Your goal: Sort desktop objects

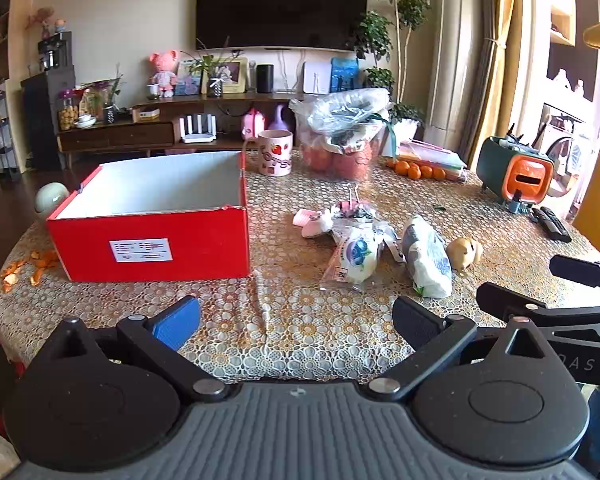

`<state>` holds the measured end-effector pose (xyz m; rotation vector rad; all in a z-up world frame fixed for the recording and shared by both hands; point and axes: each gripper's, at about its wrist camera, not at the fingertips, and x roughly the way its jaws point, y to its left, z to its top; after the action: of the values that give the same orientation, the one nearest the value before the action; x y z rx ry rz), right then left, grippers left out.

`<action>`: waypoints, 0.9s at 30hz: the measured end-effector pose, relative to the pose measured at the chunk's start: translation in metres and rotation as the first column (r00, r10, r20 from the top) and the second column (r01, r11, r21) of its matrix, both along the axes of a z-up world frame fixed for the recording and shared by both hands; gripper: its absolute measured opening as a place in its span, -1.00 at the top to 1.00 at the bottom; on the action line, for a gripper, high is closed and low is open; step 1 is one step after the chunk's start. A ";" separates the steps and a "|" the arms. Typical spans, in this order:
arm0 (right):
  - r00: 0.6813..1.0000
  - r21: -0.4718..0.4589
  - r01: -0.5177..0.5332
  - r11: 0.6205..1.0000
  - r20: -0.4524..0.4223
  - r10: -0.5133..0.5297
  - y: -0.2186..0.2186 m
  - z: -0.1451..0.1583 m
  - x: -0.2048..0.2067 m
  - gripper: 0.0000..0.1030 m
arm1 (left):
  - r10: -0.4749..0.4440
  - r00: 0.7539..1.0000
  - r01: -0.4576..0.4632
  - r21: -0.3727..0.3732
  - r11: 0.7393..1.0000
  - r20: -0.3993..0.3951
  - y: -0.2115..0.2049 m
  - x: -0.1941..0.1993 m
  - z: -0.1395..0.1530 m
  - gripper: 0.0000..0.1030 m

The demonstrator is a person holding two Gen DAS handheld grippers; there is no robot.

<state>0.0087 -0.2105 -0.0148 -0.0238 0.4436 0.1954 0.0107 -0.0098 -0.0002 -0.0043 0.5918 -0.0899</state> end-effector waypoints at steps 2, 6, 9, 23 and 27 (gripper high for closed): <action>1.000 -0.006 -0.004 1.000 0.000 0.004 0.001 -0.001 0.002 -0.94 | -0.018 1.000 0.019 0.014 1.000 -0.005 -0.004 0.005 -0.002 -1.00; 1.000 -0.015 -0.006 1.000 -0.005 0.006 0.000 -0.004 0.008 -0.94 | -0.042 0.999 0.042 0.029 0.999 0.002 -0.010 0.015 -0.005 -1.00; 1.000 -0.017 -0.001 1.000 -0.015 0.001 -0.002 -0.007 0.015 -0.93 | -0.048 0.999 0.048 0.016 0.999 0.008 -0.012 0.025 -0.007 -1.00; 0.999 -0.090 0.023 0.996 -0.026 -0.026 -0.009 -0.030 0.061 -0.82 | -0.113 0.994 0.112 0.027 0.993 0.016 -0.034 0.094 -0.029 -1.00; 0.998 -0.128 0.024 0.992 -0.051 -0.031 -0.012 -0.043 0.078 -0.75 | -0.116 0.993 0.116 0.023 0.993 -0.021 -0.040 0.120 -0.042 -1.00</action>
<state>0.0871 -0.2221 -0.0581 -0.1375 0.5081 0.1408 0.1305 -0.0495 -0.0419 0.0524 0.6122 -0.1958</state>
